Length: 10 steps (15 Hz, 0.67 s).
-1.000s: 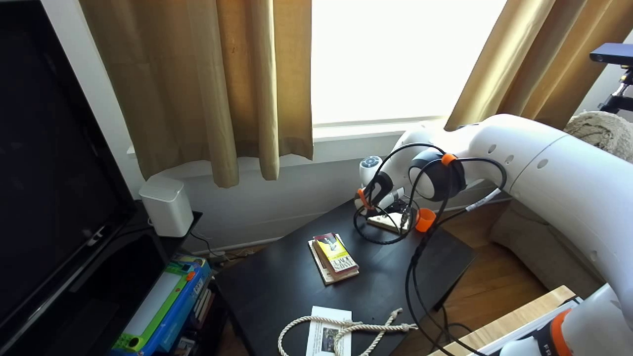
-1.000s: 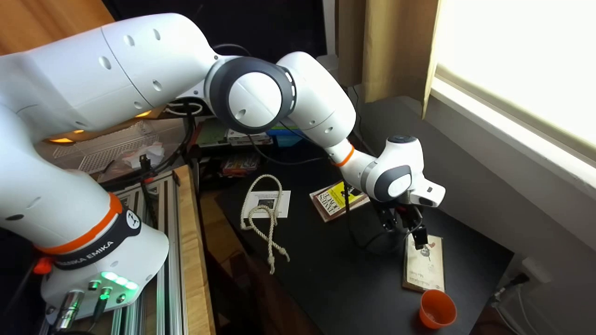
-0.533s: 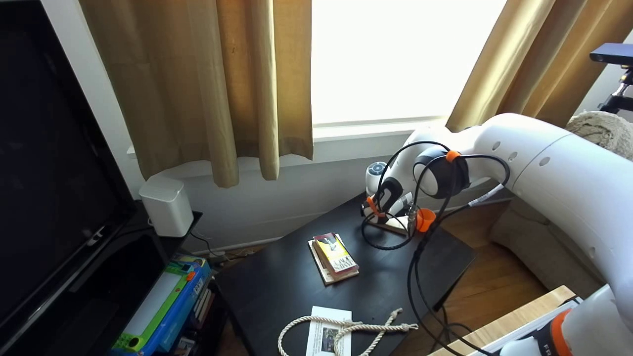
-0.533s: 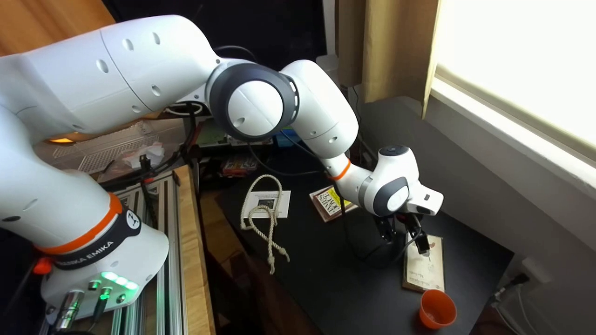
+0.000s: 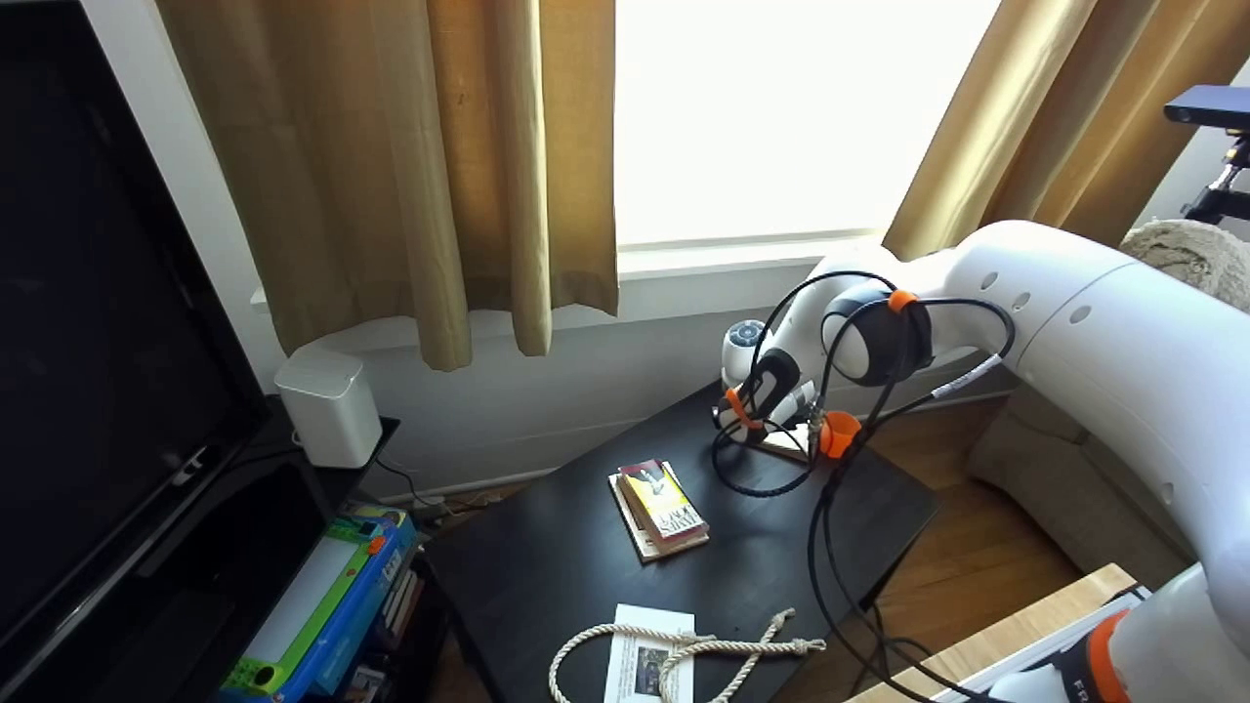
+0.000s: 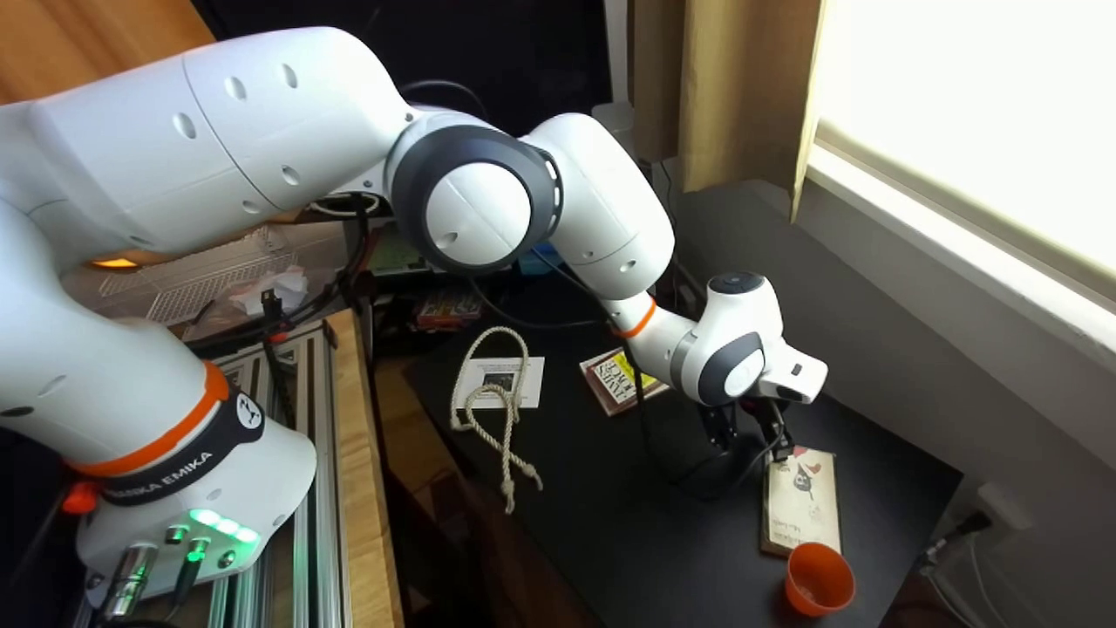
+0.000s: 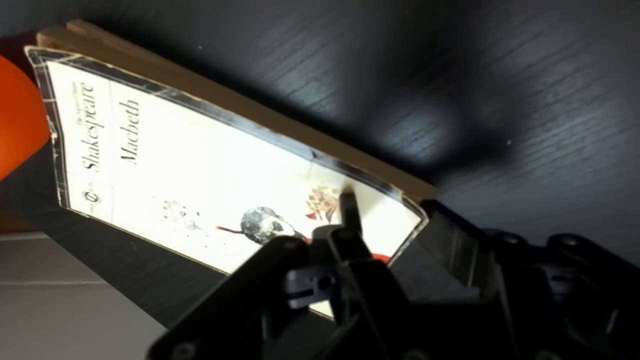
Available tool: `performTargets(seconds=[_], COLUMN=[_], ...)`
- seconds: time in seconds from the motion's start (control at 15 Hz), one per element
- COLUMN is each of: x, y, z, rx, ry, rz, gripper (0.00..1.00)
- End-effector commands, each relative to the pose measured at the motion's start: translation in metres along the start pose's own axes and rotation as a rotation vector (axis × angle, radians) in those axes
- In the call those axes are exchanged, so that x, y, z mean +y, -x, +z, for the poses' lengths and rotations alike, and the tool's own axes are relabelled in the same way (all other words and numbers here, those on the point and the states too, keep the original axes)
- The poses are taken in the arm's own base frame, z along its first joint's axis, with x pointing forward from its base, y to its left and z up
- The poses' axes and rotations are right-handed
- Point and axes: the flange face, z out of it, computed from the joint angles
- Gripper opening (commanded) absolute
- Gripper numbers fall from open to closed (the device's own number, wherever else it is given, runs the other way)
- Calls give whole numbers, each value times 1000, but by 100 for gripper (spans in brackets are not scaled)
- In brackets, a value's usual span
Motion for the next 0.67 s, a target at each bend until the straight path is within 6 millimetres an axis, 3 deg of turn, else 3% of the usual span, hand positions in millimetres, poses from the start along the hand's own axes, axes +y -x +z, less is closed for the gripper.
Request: performTargets(seconds=[0.0,0.13,0.4,0.6], x=[4,5,2,-8], y=[9,6,-2,-15], z=[5,6,7,-6], rx=[-7,-6,-18,-32], ry=[-28,-34,-51,-74], rz=[31,48,63,61], gripper=[7,0,0,0])
